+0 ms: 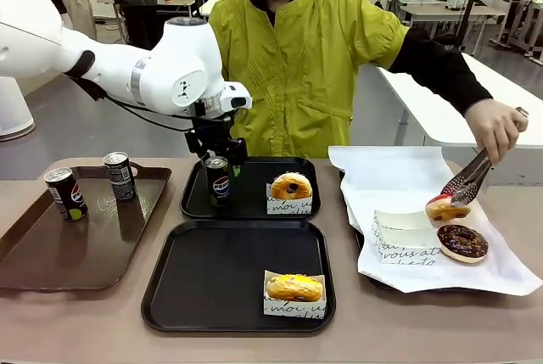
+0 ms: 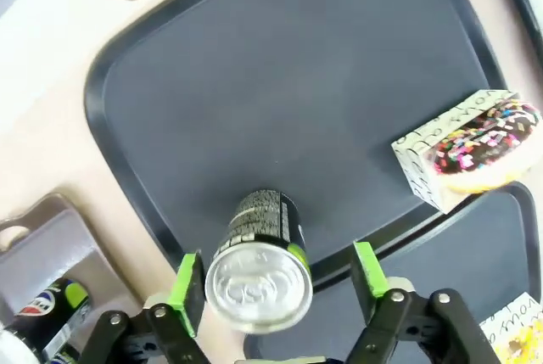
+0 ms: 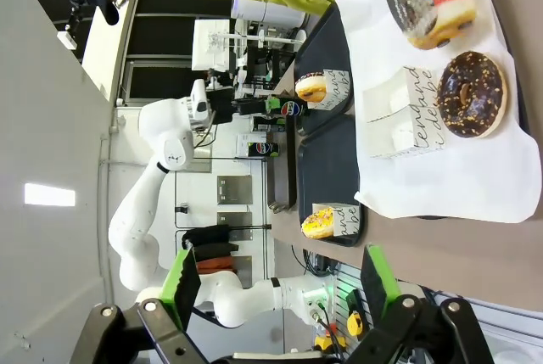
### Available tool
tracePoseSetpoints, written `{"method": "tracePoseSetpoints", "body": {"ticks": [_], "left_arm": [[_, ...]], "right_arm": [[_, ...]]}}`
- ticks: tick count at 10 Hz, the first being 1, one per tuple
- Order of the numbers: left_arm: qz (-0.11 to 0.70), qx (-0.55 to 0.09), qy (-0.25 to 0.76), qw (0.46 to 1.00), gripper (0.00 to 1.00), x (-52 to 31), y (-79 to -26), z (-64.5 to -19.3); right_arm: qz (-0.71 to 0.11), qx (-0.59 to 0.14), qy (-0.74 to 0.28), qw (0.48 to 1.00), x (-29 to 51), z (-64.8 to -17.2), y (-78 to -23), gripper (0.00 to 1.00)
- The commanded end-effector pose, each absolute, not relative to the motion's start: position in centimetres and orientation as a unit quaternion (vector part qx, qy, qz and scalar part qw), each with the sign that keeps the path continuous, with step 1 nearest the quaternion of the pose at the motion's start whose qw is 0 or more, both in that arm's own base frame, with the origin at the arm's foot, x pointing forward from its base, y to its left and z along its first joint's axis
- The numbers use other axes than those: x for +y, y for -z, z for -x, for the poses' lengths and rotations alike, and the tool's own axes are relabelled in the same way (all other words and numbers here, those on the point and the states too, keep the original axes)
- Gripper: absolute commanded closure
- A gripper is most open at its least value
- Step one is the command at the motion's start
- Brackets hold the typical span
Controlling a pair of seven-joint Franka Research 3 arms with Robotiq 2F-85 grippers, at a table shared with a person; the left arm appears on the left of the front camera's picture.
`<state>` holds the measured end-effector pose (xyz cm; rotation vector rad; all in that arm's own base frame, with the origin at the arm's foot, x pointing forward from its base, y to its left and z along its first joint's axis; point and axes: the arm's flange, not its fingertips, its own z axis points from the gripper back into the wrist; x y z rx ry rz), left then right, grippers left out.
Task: Set up donuts and drinks on trays.
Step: Pick up one Pepsi coke and place it on the Flat Tray, then pick up one Pepsi coke from the Handle tray and place it on the Flat Tray without a Pepsi coke.
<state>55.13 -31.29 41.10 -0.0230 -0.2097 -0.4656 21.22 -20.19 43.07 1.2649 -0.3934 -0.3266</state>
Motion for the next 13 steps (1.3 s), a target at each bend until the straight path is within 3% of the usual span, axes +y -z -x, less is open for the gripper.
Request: {"method": "tracePoseSetpoints", "body": {"ticks": [1, 4, 6, 7, 11, 13], "left_arm": [[-0.019, -0.124, 0.256, 0.958, 0.0, -31.4, -43.8, -52.6], [-0.054, -0.116, 0.269, 0.955, 0.0, -31.1, -47.1, -49.9], [-0.093, -0.094, 0.217, 0.967, 0.0, -30.3, -48.4, -48.2], [-0.045, -0.112, 0.267, 0.956, 0.0, -31.5, -48.0, -50.2], [-0.057, -0.107, 0.258, 0.959, 0.0, -31.5, -48.2, -49.6], [-0.053, -0.088, 0.222, 0.97, 0.0, -26.7, -51.2, -50.3]], "right_arm": [[-0.586, -0.183, 0.149, 0.775, -20.2, -21.2, -43.1, 0.0], [-0.586, -0.183, 0.149, 0.775, -20.2, -21.2, -43.1, 0.0], [-0.586, -0.183, 0.149, 0.775, -20.2, -21.2, -43.1, 0.0], [-0.586, -0.183, 0.149, 0.775, -20.2, -21.2, -43.1, 0.0], [-0.586, -0.183, 0.149, 0.775, -20.2, -21.2, -43.1, 0.0], [-0.586, -0.183, 0.149, 0.775, -20.2, -21.2, -43.1, 0.0]]}}
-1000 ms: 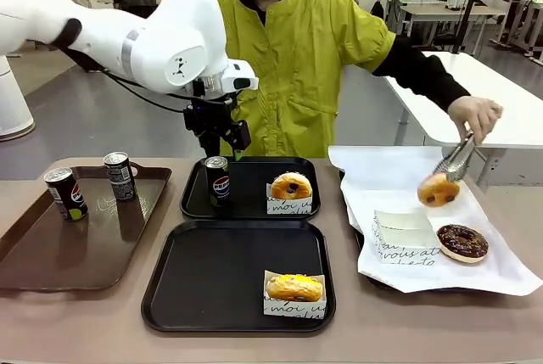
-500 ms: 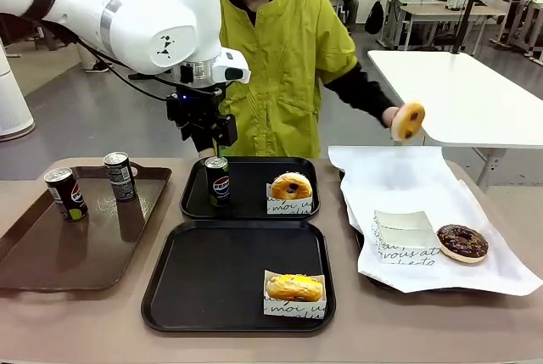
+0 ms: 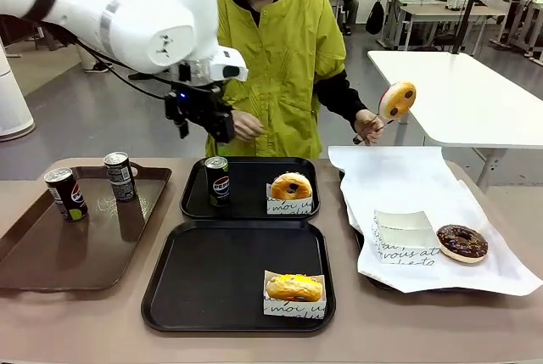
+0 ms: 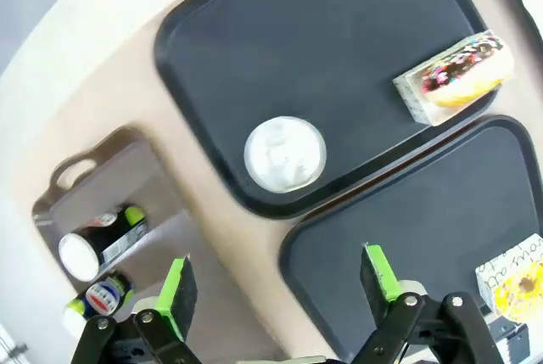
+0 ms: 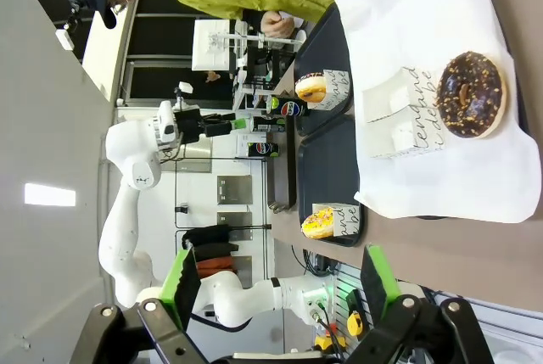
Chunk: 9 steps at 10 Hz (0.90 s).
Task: Set up donuts and drinks on trays.
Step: Pick up one Pepsi coke from the Handle tray and place it on the Flat Tray without a Pepsi coke.
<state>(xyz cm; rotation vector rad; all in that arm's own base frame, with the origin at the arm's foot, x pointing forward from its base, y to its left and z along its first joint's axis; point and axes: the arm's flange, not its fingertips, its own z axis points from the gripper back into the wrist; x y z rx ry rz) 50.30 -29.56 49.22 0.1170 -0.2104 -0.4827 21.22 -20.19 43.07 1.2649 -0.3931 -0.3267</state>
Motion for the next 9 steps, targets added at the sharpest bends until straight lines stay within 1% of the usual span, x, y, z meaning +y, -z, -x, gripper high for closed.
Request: {"method": "tracePoseSetpoints", "body": {"ticks": [1, 3, 4, 7, 8, 9], "left_arm": [[-0.049, -0.076, 0.193, 0.977, 0.0, -23.1, -53.9, -50.1], [-0.051, -0.075, 0.147, 0.985, 0.0, -17.1, -57.7, -49.0], [-0.052, -0.077, 0.123, 0.988, 0.0, -14.5, -58.3, -48.1], [-0.052, -0.069, 0.066, 0.994, 0.0, -8.7, -58.1, -50.2], [-0.042, -0.068, 0.049, 0.996, 0.0, -7.3, -57.2, -49.5], [-0.026, -0.075, 0.07, 0.994, 0.0, -7.7, -57.0, -50.4]], "right_arm": [[-0.586, -0.183, 0.149, 0.775, -20.2, -21.2, -43.1, 0.0], [-0.586, -0.183, 0.149, 0.775, -20.2, -21.2, -43.1, 0.0], [-0.586, -0.183, 0.149, 0.775, -20.2, -21.2, -43.1, 0.0], [-0.586, -0.183, 0.149, 0.775, -20.2, -21.2, -43.1, 0.0], [-0.586, -0.183, 0.149, 0.775, -20.2, -21.2, -43.1, 0.0], [-0.586, -0.183, 0.149, 0.775, -20.2, -21.2, -43.1, 0.0]]}}
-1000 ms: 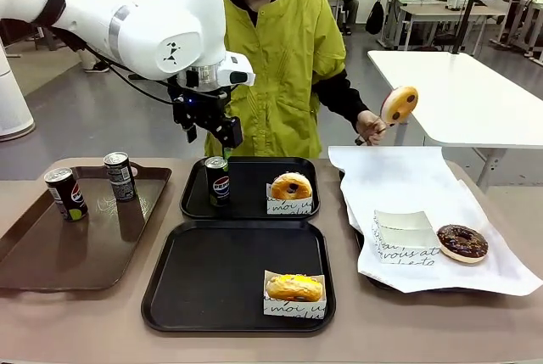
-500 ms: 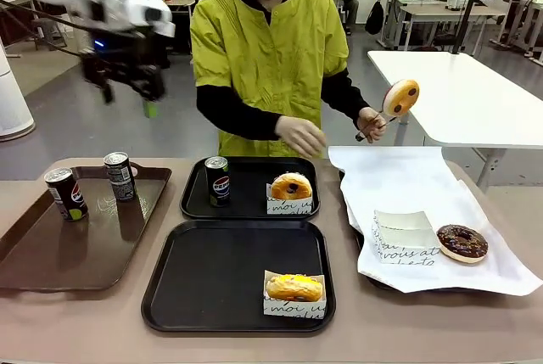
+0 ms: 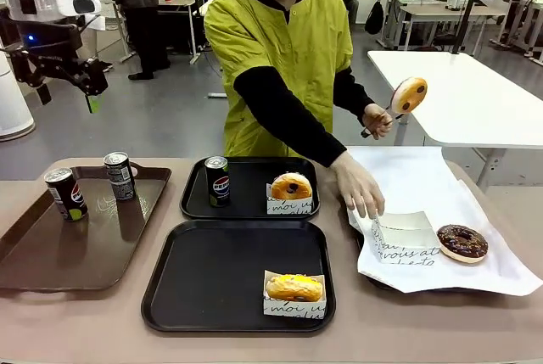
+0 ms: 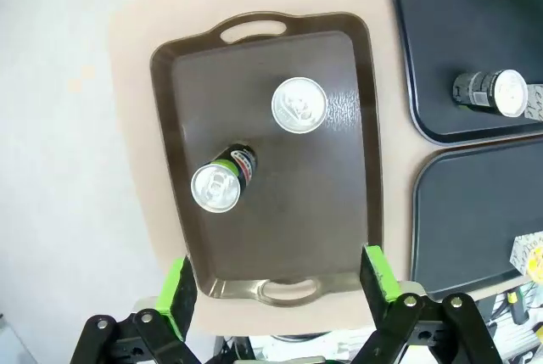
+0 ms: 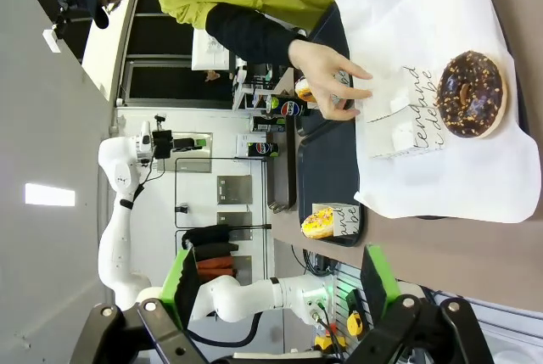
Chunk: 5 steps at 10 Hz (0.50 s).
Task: Set up donuts and drinks on trays.
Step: Pick up one Pepsi coke from the Handle tray and place it on the Flat Tray without a Pepsi coke.
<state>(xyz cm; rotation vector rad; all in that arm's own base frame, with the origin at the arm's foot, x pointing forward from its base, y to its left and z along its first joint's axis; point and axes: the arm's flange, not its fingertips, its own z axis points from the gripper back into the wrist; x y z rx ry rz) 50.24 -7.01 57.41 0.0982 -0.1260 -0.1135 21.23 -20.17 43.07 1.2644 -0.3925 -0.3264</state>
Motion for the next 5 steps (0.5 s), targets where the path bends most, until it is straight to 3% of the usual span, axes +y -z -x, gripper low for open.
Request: {"method": "tracePoseSetpoints", "body": {"ticks": [1, 5], "left_arm": [[-0.057, -0.064, 0.061, 0.994, 0.0, -7.38, -58.29, -49.84], [-0.057, -0.064, 0.061, 0.994, 0.0, -7.38, -58.29, -49.84]], "right_arm": [[-0.586, -0.183, 0.149, 0.775, -20.18, -21.2, -43.14, 0.0], [-0.586, -0.183, 0.149, 0.775, -20.18, -21.2, -43.14, 0.0]]}}
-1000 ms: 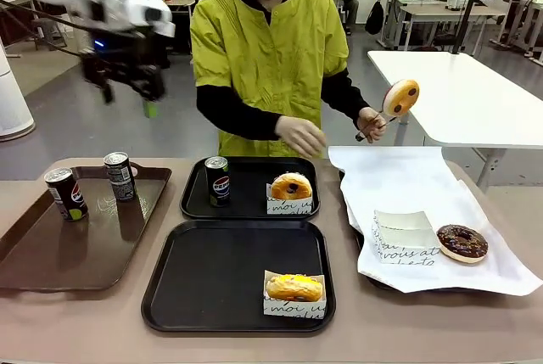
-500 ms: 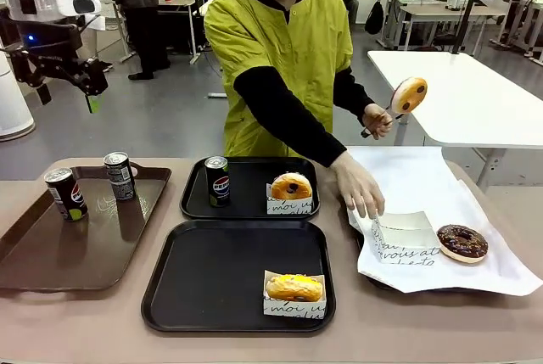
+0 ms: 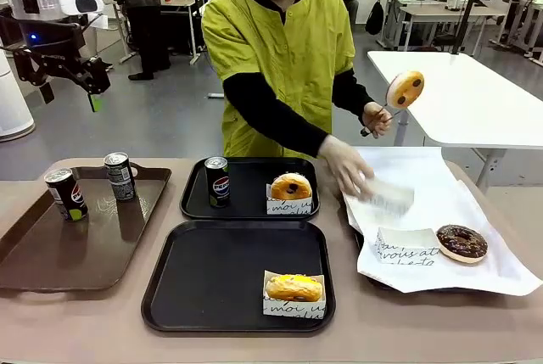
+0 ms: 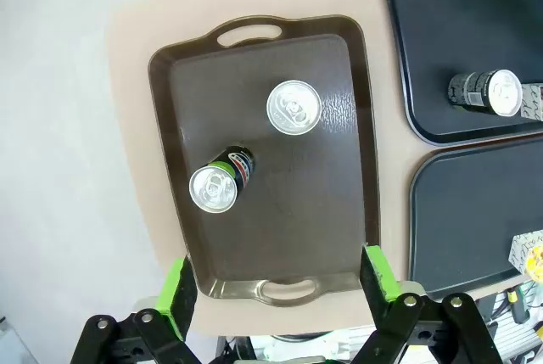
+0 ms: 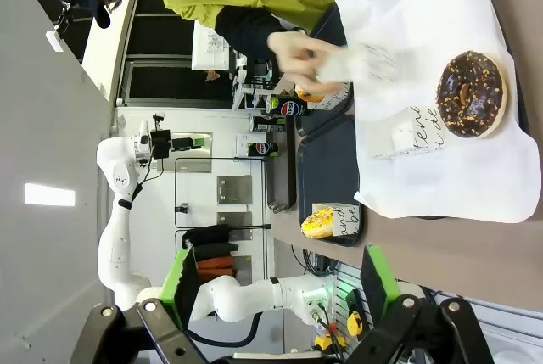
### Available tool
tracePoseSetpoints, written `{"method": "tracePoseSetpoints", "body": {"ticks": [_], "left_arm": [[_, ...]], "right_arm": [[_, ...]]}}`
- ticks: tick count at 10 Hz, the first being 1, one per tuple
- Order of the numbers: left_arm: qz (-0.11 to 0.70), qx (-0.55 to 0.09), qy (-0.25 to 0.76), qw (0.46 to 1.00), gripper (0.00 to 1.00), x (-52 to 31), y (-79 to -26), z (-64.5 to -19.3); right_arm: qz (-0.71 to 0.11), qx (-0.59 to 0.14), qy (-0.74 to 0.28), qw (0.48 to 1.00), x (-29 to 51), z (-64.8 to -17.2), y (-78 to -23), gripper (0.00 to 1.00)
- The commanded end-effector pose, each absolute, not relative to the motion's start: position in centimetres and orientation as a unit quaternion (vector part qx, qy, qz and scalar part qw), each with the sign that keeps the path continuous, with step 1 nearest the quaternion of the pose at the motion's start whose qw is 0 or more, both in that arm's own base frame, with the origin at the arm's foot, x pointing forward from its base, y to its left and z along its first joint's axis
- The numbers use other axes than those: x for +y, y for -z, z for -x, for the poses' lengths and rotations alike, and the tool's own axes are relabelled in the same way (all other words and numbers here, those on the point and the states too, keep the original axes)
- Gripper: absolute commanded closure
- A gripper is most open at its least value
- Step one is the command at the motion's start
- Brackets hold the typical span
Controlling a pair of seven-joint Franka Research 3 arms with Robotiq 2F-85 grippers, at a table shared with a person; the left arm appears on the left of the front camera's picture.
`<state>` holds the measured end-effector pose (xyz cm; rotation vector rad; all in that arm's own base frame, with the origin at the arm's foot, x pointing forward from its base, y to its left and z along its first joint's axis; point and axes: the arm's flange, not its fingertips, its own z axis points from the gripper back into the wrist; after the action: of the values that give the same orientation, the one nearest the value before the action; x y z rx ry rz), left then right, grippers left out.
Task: Set up donuts and drinks on trays.
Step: Pick up one Pepsi coke from the Handle tray and place it on the Flat Tray without a Pepsi coke.
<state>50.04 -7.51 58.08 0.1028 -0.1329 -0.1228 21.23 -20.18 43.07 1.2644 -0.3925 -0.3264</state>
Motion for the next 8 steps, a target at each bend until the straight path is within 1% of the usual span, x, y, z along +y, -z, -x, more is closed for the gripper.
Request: {"method": "tracePoseSetpoints", "body": {"ticks": [1, 2, 3, 5, 6, 8], "left_arm": [[-0.057, -0.064, 0.061, 0.994, 0.0, -7.4, -58.3, -49.8], [-0.051, -0.066, 0.061, 0.995, 0.0, -7.5, -58.1, -50.0], [-0.018, -0.034, 0.032, 0.999, 0.0, -7.5, -56.1, -51.6], [-0.018, -0.026, 0.001, 0.999, 0.0, -7.0, -53.3, -51.5], [-0.024, -0.028, 0.0, 0.999, 0.0, -7.5, -53.0, -52.4], [-0.011, -0.033, -0.018, 0.999, 0.0, -6.7, -51.7, -51.9]], "right_arm": [[-0.586, -0.183, 0.149, 0.775, -20.2, -21.2, -43.1, 0.0], [-0.586, -0.183, 0.149, 0.775, -20.2, -21.2, -43.1, 0.0], [-0.586, -0.183, 0.149, 0.775, -20.2, -21.2, -43.1, 0.0], [-0.586, -0.183, 0.149, 0.775, -20.2, -21.2, -43.1, 0.0], [-0.586, -0.183, 0.149, 0.775, -20.2, -21.2, -43.1, 0.0], [-0.586, -0.183, 0.149, 0.775, -20.2, -21.2, -43.1, 0.0]]}}
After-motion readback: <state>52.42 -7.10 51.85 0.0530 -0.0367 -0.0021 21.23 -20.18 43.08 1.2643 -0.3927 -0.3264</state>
